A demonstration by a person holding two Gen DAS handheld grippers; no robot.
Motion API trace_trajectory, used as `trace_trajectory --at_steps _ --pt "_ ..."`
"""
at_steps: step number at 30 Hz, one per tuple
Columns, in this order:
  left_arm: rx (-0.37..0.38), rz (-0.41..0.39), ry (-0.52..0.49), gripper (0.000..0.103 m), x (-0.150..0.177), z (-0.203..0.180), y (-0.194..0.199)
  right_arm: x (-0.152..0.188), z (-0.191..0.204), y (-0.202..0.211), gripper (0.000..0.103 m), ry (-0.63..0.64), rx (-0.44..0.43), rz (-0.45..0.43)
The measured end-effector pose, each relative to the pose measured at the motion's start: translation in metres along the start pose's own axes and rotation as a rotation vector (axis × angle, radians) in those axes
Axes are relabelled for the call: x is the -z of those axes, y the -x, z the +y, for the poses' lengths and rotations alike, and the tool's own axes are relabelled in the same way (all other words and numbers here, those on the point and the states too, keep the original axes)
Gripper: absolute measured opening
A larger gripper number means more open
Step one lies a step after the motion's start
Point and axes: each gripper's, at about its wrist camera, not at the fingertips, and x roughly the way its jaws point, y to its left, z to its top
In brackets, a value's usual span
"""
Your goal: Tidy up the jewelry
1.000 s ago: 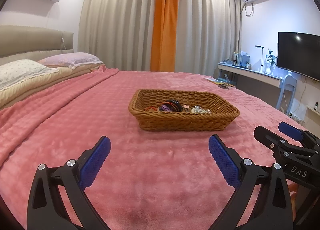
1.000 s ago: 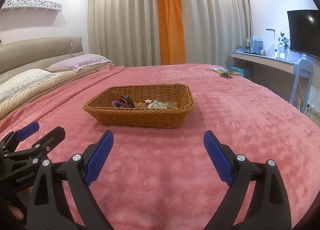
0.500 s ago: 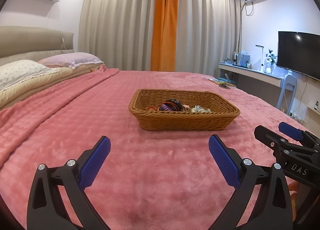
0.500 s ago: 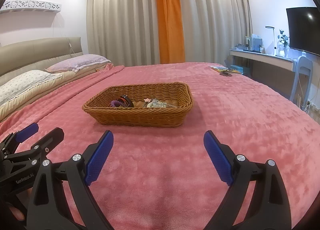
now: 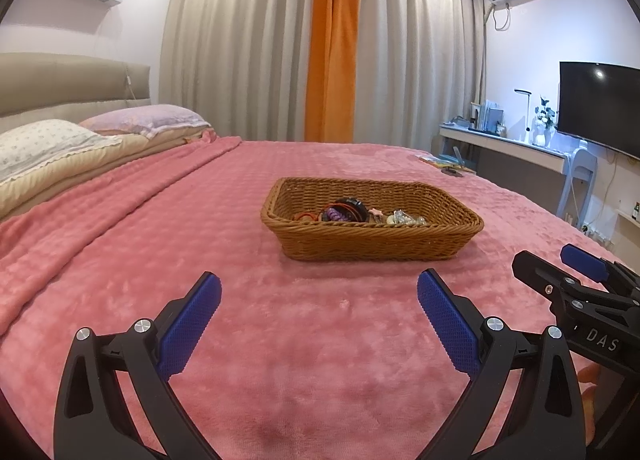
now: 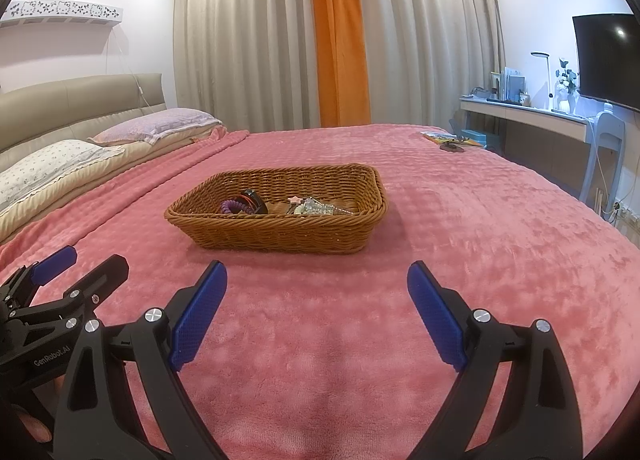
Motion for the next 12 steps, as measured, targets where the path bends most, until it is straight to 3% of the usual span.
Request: trace_trajectory --at_steps 12 --pt "0.012 -0.004 0.010 0.095 -0.0005 0.0054 0.0027 -0.0001 -0.0002 0.0000 0.087 0.000 0.000 -0.001"
